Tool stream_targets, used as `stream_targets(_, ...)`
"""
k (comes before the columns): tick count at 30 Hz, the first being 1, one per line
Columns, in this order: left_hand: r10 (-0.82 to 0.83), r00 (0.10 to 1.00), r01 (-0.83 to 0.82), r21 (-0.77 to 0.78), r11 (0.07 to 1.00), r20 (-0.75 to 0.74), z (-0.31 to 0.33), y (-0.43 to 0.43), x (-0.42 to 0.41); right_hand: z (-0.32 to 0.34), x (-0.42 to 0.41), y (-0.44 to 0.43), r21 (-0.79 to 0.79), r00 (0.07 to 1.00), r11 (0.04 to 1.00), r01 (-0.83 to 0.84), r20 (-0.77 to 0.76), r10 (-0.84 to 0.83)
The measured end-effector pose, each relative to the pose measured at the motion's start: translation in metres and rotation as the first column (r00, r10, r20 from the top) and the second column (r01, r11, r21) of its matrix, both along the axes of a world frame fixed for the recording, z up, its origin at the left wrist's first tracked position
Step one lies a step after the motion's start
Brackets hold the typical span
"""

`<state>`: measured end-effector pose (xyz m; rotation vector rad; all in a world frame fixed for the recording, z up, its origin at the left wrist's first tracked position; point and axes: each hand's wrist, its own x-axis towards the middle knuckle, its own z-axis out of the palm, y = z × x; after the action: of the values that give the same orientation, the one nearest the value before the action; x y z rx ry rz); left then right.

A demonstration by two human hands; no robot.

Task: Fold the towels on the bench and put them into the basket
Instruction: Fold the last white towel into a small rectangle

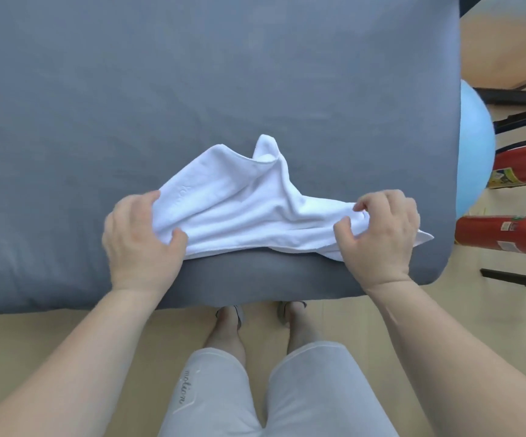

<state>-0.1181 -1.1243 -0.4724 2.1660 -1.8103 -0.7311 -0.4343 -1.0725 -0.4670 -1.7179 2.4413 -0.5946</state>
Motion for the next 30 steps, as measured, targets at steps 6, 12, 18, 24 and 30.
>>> stream_targets(6, -0.534, 0.837, 0.530, 0.068, 0.845, 0.118, 0.005, -0.056, -0.082, 0.003, 0.014, -0.056, 0.497, 0.919, 0.820, -0.284, 0.386, 0.085)
stream_targets(12, -0.528, 0.814, 0.548, -0.017, 0.837, 0.242, -0.003, -0.075, -0.095, 0.002, 0.028, -0.069, 0.720, 0.917, 0.569, -0.397, 0.339, 0.210)
stream_targets(18, -0.611, 0.790, 0.584, -0.242, 0.775, -0.051, 0.020, -0.031, -0.068, 0.005, 0.039, -0.061, 0.218, 0.847, 0.832, -0.510, 0.296, 0.442)
stream_targets(24, -0.520, 0.841, 0.456, -0.322, 0.830, -0.149, 0.057, -0.013, -0.046, 0.022, 0.050, -0.077, 0.229, 0.641, 0.616, -0.754, 0.461, 0.613)
stream_targets(30, -0.656, 0.734, 0.603, -0.274, 0.749, -0.177, 0.118, -0.013, -0.035, 0.081, 0.081, -0.060, 0.125, 0.567, 0.624, -0.772, 0.580, 0.585)
